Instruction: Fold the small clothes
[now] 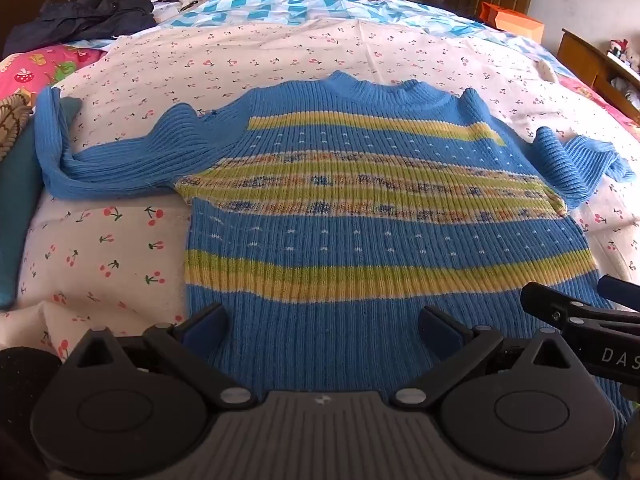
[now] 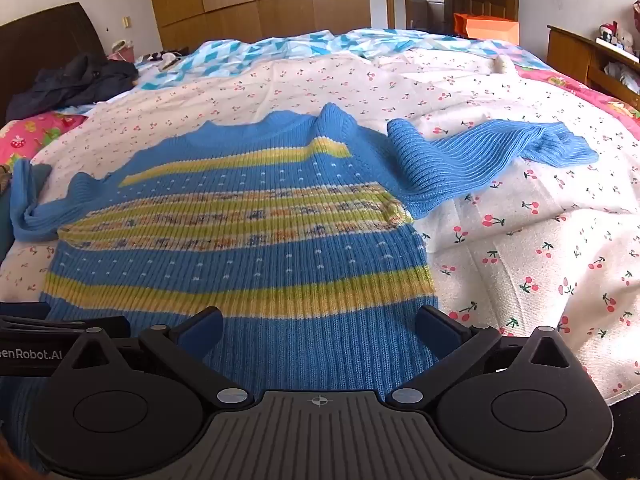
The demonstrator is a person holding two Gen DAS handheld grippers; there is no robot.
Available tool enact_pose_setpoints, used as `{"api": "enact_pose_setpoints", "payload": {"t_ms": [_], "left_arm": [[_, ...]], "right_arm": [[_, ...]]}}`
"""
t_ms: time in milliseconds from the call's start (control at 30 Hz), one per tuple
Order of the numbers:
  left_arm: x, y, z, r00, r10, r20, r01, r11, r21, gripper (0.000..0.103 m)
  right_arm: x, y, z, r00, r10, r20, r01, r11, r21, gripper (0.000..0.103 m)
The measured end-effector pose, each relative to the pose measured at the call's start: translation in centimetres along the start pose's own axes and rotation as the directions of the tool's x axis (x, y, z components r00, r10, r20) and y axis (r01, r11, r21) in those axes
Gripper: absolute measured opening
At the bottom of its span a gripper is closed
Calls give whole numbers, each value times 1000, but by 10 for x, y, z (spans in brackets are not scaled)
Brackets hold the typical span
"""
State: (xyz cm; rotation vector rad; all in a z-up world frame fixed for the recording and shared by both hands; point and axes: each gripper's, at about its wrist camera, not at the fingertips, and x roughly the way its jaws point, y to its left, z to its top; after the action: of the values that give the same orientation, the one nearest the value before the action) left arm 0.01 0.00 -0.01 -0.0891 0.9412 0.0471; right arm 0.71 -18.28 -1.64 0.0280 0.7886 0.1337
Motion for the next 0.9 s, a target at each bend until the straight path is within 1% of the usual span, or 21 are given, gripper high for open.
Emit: {"api": "enact_pose_setpoints", "payload": {"t_ms": [133, 233, 300, 533, 600, 900], "left_arm": [[0, 0, 0, 1000, 1, -4, -1, 1000, -1, 103], [4, -4, -4, 1000, 7, -11, -7, 1000, 6, 103], [5, -4, -5, 1000, 8, -13, -8, 1000, 9, 103], [10, -12, -13, 999, 10, -48, -10, 1000, -1, 103], [14, 2, -6, 998, -7, -70, 6, 1000, -16, 103], [19, 3, -3, 994, -26, -104, 23, 999, -31, 103]], "right_arm": [[2, -1, 0, 1000, -3, -6, 3, 1000, -4, 103], [3, 5, 1, 1000, -4, -9, 4, 1000, -7, 103], [2, 2, -1, 1000, -4, -14, 4, 1000, -7, 103], [5, 2, -2, 1000, -5, -28, 4, 1000, -15, 103], [6, 2, -2, 1000, -5, -31, 4, 1000, -16, 103], [7, 2, -2, 999, -1, -41, 0, 1000, -10, 103]]}}
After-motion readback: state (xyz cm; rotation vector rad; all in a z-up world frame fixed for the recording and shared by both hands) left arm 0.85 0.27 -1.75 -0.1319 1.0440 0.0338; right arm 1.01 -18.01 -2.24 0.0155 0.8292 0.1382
